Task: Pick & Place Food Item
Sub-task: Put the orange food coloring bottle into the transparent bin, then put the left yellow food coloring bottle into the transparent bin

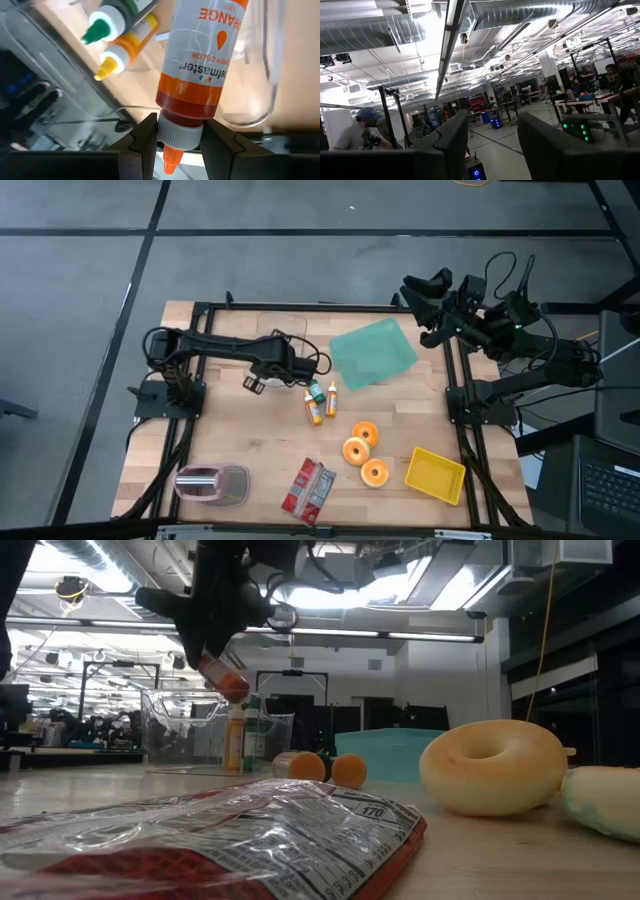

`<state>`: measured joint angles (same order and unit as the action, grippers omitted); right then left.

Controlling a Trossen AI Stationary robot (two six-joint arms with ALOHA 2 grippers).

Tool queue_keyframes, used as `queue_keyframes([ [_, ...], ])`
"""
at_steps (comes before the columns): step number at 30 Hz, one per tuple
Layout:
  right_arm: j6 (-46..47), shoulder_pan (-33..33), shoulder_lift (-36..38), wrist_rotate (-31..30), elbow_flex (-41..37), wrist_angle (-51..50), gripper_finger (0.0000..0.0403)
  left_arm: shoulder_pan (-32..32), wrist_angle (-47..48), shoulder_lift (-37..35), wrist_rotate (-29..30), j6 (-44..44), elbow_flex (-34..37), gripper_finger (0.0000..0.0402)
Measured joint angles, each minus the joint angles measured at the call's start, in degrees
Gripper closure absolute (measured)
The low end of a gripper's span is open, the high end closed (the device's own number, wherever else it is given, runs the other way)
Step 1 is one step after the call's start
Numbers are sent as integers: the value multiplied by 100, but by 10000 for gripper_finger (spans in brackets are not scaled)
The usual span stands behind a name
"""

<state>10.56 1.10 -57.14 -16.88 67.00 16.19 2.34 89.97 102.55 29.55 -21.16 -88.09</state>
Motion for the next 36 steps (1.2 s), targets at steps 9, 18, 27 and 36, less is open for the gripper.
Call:
queue_keyframes([
  [9,-7,0,-2,2,0,-7,234,60,3,254,-103,108,0,287],
  [18,-71,0,0,2,0,-44,234,422,-1,631,-304,78,0,287],
  [27,-224,0,0,0,0,-46,234,288,5,657,-3,-156,0,259],
  [36,-315,0,-1,-2,0,-37,234,168,5,657,188,-8,0,192],
])
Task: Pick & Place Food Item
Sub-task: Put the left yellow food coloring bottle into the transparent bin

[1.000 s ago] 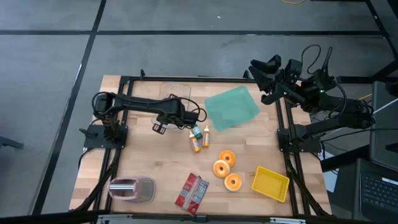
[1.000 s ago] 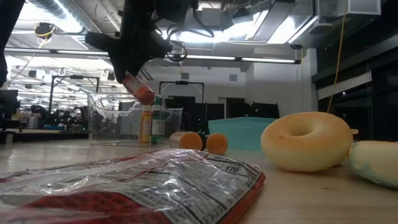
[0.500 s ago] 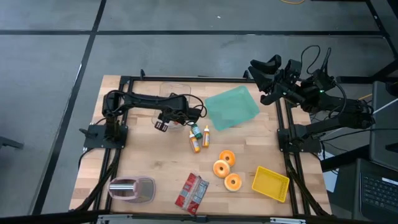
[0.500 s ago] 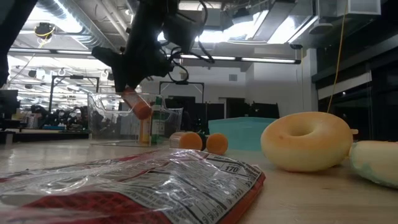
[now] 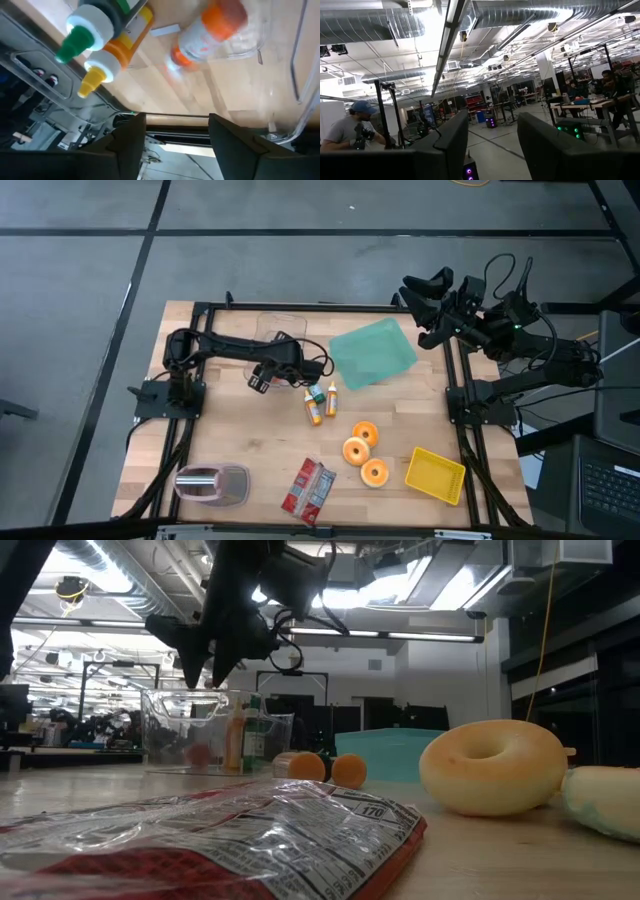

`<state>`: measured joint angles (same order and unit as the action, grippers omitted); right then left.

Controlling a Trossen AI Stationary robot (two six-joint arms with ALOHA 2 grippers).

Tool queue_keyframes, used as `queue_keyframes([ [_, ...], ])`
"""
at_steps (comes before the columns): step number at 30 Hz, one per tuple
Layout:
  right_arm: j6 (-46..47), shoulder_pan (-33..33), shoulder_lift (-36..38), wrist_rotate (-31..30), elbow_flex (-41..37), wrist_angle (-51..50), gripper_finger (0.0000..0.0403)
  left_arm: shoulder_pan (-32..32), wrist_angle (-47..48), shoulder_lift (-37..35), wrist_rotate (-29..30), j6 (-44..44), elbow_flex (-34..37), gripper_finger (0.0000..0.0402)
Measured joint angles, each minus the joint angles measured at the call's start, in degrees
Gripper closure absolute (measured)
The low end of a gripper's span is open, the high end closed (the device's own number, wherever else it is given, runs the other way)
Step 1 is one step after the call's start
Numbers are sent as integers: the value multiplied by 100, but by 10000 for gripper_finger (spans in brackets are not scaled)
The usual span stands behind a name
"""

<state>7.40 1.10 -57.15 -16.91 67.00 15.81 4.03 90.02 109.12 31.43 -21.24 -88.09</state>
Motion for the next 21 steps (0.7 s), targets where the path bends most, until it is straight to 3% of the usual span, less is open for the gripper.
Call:
queue_keyframes([
  [6,-13,0,1,0,0,2,234,-125,11,-46,378,166,-166,189],
  [10,-11,0,1,0,0,4,234,-144,11,-55,444,748,-875,195],
  [12,-9,0,1,0,0,7,234,-87,-44,-61,45,1250,-1417,201],
  [15,5,-2,1,-2,0,4,234,93,-551,-121,-1101,2061,-2247,210],
  [21,-24,-2,1,-1,0,-61,234,158,-3412,-709,-2561,3307,-2739,225],
])
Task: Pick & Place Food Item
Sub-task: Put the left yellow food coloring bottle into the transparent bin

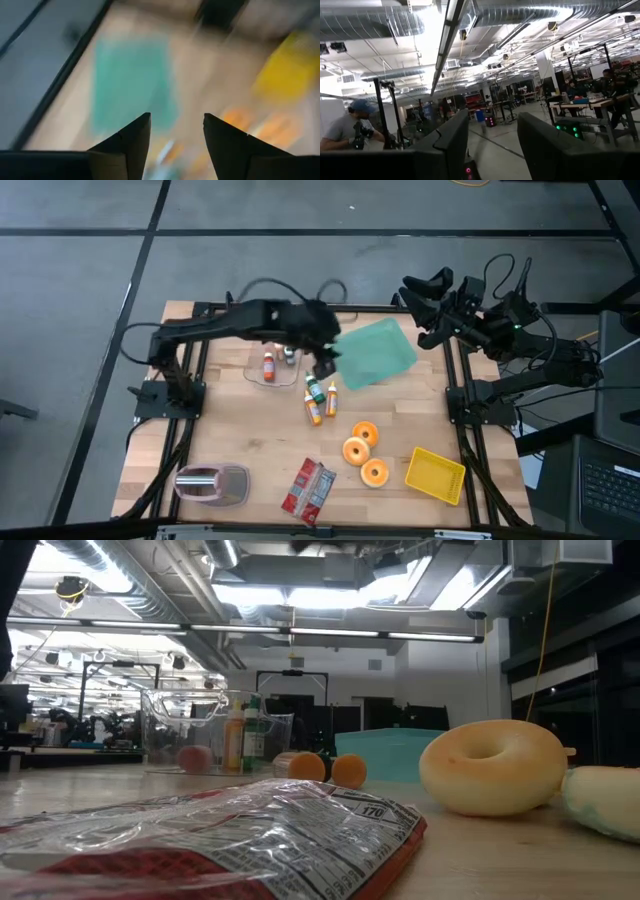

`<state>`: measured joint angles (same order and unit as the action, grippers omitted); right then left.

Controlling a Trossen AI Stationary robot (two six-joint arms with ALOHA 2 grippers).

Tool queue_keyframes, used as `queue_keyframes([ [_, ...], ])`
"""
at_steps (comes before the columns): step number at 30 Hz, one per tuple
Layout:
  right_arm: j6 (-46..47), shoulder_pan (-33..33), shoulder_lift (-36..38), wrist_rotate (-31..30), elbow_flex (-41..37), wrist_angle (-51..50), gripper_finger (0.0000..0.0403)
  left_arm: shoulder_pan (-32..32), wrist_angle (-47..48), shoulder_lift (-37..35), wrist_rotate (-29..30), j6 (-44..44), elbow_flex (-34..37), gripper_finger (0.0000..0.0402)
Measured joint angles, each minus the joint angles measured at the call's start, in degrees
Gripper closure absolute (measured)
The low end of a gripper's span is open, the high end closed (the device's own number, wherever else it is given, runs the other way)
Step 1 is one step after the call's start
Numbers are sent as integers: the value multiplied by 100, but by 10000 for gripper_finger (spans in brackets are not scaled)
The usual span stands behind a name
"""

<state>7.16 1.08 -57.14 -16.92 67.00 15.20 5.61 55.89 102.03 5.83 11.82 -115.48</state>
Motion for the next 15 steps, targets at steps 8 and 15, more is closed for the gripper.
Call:
queue_keyframes([
  [8,-308,-17,55,-717,0,-1071,234,-413,-1843,-102,306,998,54,223],
  [15,-603,-17,346,-1814,0,-2352,234,-900,-4128,31,1306,2188,1971,222],
])
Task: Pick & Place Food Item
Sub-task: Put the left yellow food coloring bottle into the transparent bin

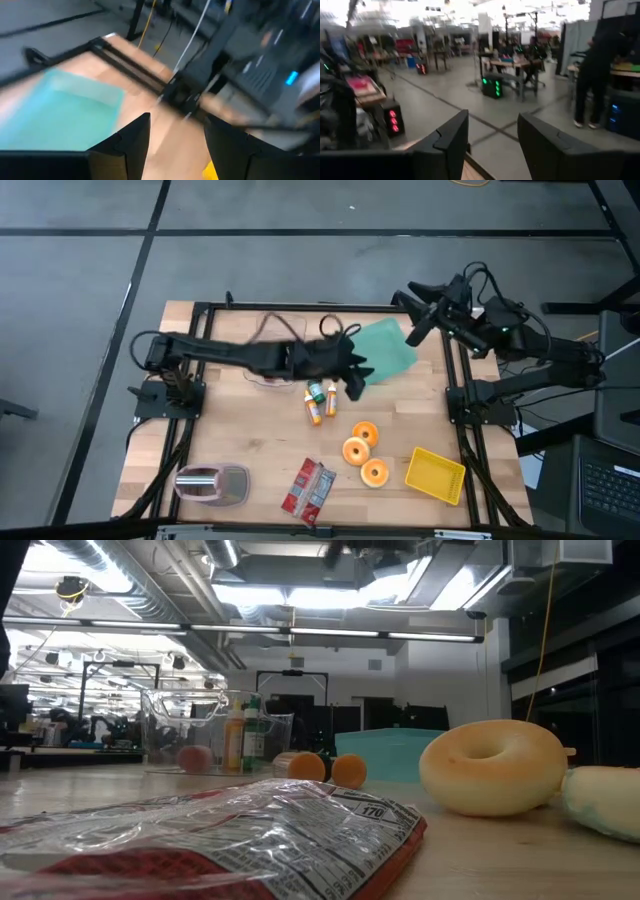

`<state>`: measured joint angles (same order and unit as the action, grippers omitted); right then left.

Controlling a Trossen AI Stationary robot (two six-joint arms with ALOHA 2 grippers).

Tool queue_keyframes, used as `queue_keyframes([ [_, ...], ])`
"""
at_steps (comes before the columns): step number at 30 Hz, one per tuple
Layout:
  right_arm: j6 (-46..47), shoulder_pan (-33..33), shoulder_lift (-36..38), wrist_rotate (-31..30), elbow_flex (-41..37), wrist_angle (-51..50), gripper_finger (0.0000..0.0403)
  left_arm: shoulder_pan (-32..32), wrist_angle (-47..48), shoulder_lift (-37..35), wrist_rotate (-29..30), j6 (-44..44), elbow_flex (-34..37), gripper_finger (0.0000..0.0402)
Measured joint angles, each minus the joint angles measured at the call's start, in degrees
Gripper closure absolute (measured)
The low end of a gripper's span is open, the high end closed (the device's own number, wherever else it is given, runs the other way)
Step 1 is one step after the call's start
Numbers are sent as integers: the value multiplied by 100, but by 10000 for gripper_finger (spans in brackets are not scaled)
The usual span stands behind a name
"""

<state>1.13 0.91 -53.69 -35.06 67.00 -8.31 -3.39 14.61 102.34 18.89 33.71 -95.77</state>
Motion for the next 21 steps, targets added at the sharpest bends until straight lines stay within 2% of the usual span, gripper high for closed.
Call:
queue_keyframes([
  [2,156,0,135,-89,0,-453,234,-52,-1038,-2,139,452,710,222],
  [4,390,3,264,-189,0,-1068,234,-118,-1610,-2,400,934,1258,222],
  [7,667,17,505,-250,0,-2076,234,-223,-1732,-6,939,1429,1790,222],
  [10,1144,17,714,-96,2,-3234,234,-366,-1696,-47,1349,1510,1948,222],
  [15,1752,11,819,14,0,-4774,234,-579,-963,-65,1531,1879,1947,222],
  [19,1791,12,822,16,0,-5111,234,-793,276,-64,1797,3157,1948,222],
  [21,1789,11,830,10,0,-5102,234,-866,984,-61,1741,4035,1948,222],
])
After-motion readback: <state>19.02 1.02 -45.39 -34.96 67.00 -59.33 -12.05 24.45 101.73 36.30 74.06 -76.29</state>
